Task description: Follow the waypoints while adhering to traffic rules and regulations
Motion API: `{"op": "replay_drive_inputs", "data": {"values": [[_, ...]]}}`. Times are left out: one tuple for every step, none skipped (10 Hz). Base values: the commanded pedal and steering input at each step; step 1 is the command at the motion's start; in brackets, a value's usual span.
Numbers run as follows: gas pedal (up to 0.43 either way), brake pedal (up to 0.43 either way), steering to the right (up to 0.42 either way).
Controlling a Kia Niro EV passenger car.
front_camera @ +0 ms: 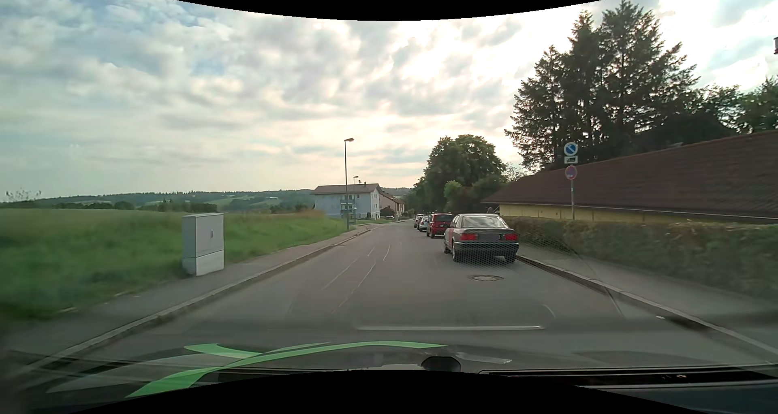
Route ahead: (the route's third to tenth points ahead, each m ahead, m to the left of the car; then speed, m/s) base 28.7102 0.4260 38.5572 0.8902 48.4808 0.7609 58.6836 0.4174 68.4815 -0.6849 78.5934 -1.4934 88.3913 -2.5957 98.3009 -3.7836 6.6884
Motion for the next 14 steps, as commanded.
{"op": "replay_drive_inputs", "data": {"values": [[0.15, 0.0, -0.076], [0.15, 0.0, -0.068], [0.15, 0.0, -0.059], [0.15, 0.0, -0.049], [0.157, 0.0, -0.041], [0.157, 0.0, -0.035], [0.157, 0.0, -0.025], [0.157, 0.0, -0.012], [0.157, 0.0, -0.004], [0.157, 0.0, 0.0], [0.157, 0.0, 0.002], [0.157, 0.0, 0.004], [0.157, 0.0, 0.004], [0.15, 0.0, 0.004]]}}
